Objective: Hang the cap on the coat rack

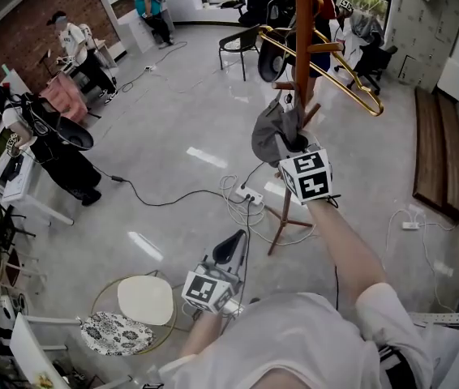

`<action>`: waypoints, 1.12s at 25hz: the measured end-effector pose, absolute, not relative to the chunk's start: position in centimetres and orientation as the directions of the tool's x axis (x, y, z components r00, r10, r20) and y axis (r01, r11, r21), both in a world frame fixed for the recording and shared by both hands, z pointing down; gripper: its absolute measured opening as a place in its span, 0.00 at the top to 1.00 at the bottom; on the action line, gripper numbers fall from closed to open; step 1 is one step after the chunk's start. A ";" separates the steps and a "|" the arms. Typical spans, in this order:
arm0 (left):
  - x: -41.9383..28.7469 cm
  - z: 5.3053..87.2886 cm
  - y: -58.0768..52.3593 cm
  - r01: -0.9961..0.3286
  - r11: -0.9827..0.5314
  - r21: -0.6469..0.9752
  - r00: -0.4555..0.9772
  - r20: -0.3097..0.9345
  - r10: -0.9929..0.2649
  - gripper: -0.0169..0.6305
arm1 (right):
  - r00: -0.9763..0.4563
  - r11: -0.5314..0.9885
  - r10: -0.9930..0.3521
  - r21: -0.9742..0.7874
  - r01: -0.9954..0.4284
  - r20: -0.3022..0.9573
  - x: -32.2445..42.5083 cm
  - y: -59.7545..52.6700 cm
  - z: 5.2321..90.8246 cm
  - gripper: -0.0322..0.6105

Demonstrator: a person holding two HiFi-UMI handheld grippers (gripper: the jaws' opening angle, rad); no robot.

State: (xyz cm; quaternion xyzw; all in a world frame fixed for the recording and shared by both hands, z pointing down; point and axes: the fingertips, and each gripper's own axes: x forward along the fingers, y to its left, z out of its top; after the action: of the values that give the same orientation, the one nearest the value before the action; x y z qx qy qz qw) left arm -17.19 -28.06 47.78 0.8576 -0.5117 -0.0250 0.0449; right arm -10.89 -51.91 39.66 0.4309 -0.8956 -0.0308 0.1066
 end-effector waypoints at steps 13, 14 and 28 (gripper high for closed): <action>-16.4 47.4 -26.7 -0.872 -0.483 0.083 0.485 0.010 -0.874 0.96 | -0.634 0.645 -0.764 0.108 -0.756 0.121 -10.3 -49.2 39.1 0.56; -16.2 47.3 -26.6 -0.871 -0.484 0.083 0.486 0.010 -0.874 0.96 | -0.635 0.645 -0.764 0.105 -0.757 0.116 -10.1 -48.9 38.9 0.56; -14.4 46.5 -25.3 -0.865 -0.498 0.060 0.500 0.014 -0.866 0.96 | -0.685 0.687 -0.727 0.087 -0.722 0.054 -6.2 -41.7 37.6 0.56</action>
State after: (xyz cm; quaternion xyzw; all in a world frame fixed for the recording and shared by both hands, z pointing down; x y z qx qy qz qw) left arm -14.35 -25.28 46.46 0.8655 -0.4999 -0.0092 0.0294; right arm -6.24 -41.66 37.56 0.3947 -0.9174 -0.0295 0.0421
